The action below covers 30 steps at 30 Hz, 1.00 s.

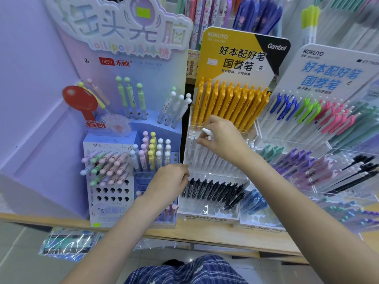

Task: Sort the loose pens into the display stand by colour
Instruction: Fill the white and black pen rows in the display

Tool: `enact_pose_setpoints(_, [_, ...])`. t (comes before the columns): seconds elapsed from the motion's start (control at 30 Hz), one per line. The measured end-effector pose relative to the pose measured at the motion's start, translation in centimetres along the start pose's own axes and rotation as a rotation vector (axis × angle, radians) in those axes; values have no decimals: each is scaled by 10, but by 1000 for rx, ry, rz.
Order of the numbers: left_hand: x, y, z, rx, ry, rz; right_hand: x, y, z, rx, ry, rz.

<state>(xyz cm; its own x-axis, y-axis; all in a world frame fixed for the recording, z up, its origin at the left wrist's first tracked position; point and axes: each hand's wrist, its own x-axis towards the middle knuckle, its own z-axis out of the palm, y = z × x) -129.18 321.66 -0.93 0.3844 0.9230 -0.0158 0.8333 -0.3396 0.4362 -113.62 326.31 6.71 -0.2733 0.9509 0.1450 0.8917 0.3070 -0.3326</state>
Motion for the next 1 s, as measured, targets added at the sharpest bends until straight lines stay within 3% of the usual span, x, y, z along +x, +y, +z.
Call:
enact_pose_setpoints(0.73, [-5,2,1,19,-33,30,-6,-15,-6,-195,-42,90])
enact_pose_setpoints(0.8, [-5,5,-5,-70,-2,25,-14,-11,-14,-8,53,117])
enact_pose_setpoints(0.9, [-5,12,-15,-344,73,8,-34,-9,-28,916,239,277])
enact_pose_setpoints(1.0, [-3,27,-17,-705,-82,12,-44,-8,-26,1532,331,376])
